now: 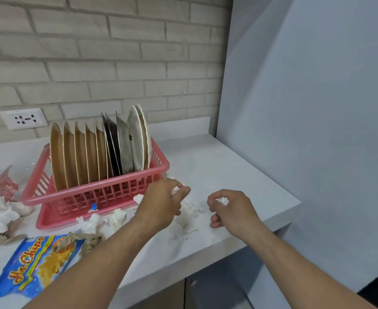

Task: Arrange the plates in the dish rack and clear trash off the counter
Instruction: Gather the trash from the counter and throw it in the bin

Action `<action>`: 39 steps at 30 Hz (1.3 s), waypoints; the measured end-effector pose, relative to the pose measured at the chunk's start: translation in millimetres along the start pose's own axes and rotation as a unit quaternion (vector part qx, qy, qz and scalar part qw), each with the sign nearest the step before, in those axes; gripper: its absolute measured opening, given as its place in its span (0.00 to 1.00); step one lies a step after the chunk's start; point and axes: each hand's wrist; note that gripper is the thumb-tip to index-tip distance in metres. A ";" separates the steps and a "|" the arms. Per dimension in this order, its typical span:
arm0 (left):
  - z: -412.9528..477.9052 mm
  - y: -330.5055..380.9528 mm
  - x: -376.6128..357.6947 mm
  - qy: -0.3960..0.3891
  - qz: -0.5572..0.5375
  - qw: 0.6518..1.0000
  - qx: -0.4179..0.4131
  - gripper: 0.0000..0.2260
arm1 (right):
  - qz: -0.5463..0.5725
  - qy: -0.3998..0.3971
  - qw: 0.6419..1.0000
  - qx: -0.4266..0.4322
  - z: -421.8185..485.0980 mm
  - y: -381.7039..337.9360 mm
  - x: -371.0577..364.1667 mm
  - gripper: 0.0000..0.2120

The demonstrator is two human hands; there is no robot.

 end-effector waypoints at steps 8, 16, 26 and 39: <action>-76.6 -19.1 -54.9 -0.010 0.051 0.998 0.042 0.07 | -0.089 -0.049 0.995 0.008 -68.3 41.6 21.6 0.18; -117.3 -81.1 -103.4 -0.044 0.140 0.989 0.001 0.11 | -0.099 -0.088 0.991 -0.024 -120.8 98.4 7.5 0.13; -130.9 -248.6 -196.4 -0.164 0.184 0.964 0.098 0.03 | -0.203 -0.182 0.958 -0.095 -163.9 245.6 -63.1 0.09; -104.8 -503.0 -390.7 -0.229 0.325 0.914 0.085 0.15 | -0.228 -0.287 0.922 -0.124 -188.7 511.2 -179.6 0.12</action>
Point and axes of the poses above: each hand's wrist, its own z-axis towards the middle knuckle, its own x-axis out of the back of the hand, y = z × x, and after that the axes turned 15 degrees about x, right-handed
